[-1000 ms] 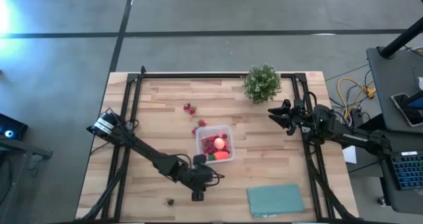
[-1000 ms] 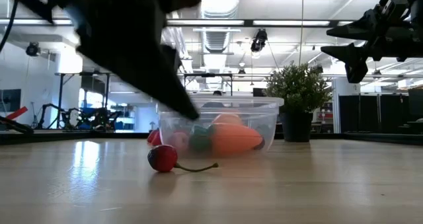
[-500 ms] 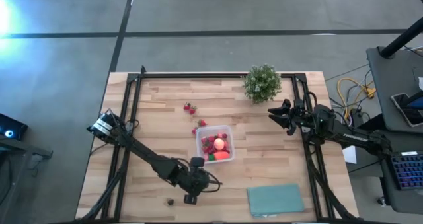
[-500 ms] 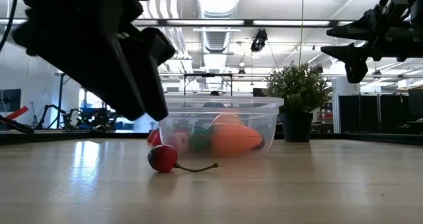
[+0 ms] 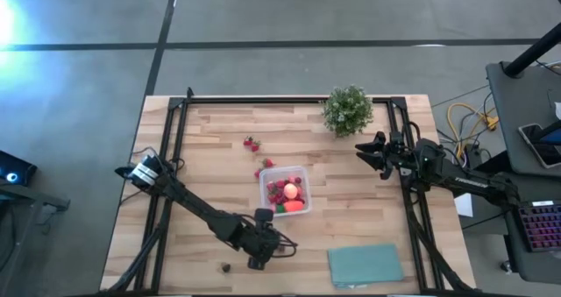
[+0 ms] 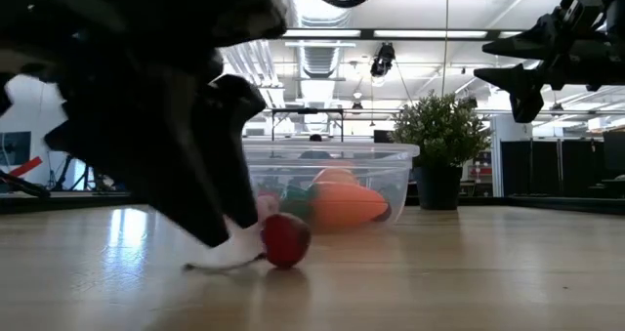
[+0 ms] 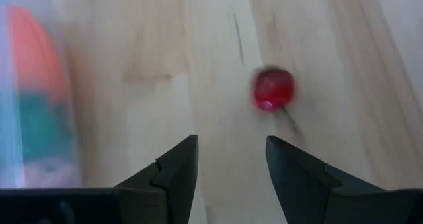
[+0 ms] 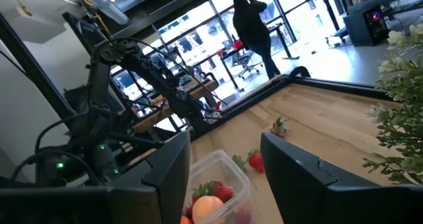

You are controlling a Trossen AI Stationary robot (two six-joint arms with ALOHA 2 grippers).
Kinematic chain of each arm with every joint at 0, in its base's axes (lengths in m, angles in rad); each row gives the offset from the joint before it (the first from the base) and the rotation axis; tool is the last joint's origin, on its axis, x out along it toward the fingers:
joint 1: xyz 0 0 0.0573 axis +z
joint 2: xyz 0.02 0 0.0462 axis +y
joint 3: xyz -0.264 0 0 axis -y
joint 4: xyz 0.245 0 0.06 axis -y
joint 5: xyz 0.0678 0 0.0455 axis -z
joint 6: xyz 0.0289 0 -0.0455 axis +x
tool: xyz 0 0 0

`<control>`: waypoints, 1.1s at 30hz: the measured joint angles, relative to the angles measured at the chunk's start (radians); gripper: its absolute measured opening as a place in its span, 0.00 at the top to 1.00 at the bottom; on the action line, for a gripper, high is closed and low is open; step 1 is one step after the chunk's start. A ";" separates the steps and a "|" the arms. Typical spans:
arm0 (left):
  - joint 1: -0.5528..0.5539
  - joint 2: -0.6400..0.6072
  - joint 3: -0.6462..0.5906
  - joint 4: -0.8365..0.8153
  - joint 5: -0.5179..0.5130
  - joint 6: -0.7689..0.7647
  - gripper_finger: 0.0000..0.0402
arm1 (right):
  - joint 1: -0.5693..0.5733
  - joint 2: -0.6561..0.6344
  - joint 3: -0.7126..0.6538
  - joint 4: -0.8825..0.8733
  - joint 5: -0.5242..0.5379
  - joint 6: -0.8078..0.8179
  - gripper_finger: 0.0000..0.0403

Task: Pick and placing Produce into tupperware
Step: Put the cherry into the transparent bin

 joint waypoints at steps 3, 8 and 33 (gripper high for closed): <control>0.002 0.001 0.029 0.001 -0.021 -0.001 0.59 | 0.000 0.002 0.000 0.000 0.000 0.000 0.56; 0.006 0.001 0.065 0.007 -0.001 -0.001 0.59 | 0.000 0.003 0.000 0.000 0.000 0.000 0.56; 0.000 0.136 0.180 0.078 0.045 -0.055 0.59 | 0.000 0.004 0.000 -0.014 0.000 0.000 0.56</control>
